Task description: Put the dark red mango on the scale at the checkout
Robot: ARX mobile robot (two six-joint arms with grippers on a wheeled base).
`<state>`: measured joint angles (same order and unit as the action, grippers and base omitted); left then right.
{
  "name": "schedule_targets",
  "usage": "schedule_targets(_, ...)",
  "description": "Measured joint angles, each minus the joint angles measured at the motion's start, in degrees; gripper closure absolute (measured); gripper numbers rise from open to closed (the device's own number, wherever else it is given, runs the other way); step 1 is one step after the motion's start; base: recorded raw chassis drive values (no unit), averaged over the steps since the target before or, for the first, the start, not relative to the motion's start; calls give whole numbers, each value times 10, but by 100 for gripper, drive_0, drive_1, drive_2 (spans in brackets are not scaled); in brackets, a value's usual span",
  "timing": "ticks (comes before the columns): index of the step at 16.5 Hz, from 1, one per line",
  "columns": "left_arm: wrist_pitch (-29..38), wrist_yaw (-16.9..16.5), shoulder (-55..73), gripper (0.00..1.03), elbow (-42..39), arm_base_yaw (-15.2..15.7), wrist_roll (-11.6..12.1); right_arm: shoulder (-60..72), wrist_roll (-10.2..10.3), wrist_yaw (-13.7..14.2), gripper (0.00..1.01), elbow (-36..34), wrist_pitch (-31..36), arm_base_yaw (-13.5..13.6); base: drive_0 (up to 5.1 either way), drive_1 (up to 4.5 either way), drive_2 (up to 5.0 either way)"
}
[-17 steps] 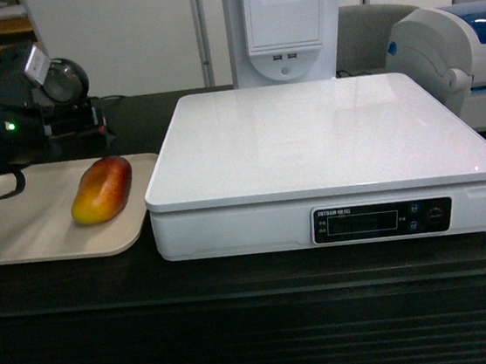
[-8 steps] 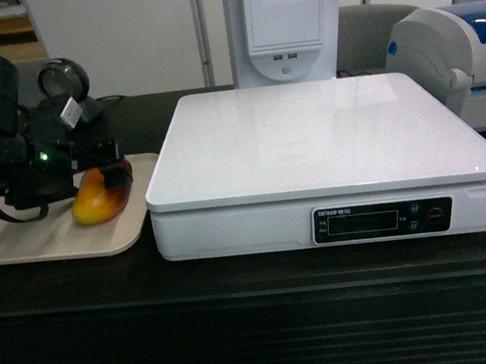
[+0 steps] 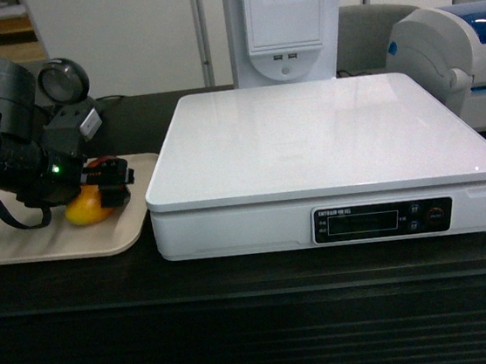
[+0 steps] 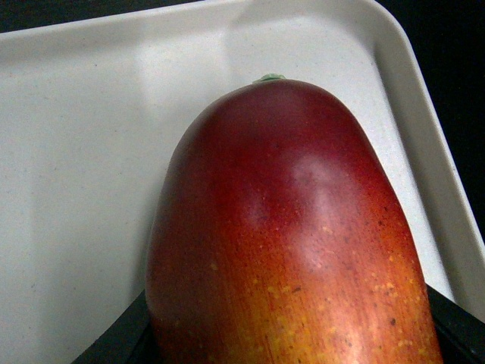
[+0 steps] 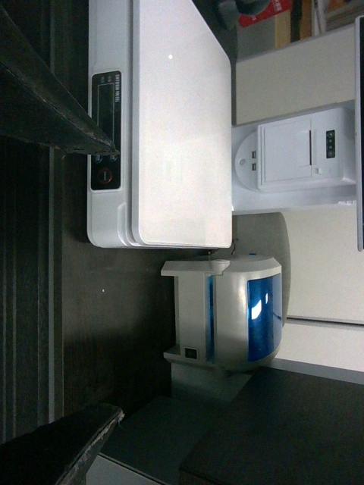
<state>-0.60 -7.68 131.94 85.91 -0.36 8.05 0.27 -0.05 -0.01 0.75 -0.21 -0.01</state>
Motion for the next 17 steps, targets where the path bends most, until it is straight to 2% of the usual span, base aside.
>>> schedule_targets(1,3,0,0,39,-2,0,0,0,0,0,3,0,0,0,0,0,0)
schedule_targets(2,9,0,-3,40,-7,0,0,0,0,0,3,0,0,0,0,0,0)
schedule_targets(5,29,-2,-31,41,-44,2,-1,0,0,0,3,0,0,0,0,0,0)
schedule_targets(8,71,-5,-121,41,-111,1,-3,0,0,0,3,0,0,0,0,0,0)
schedule_targets(10,103,-3,-203,41,-156,-13,-11,0,0,0,3,0,0,0,0,0,0)
schedule_targets(12,119,-5,-273,41,-190,-45,-30,0,0,0,3,0,0,0,0,0,0)
schedule_targets(14,130,-9,-301,41,-196,-92,-58,0,0,0,3,0,0,0,0,0,0)
schedule_targets(15,122,9,-290,41,-182,-140,-79,0,0,0,3,0,0,0,0,0,0)
schedule_targets(16,116,11,-262,41,-153,-172,-98,0,0,0,3,0,0,0,0,0,0)
schedule_targets(17,109,13,-243,41,-132,-192,-110,0,0,0,3,0,0,0,0,0,0)
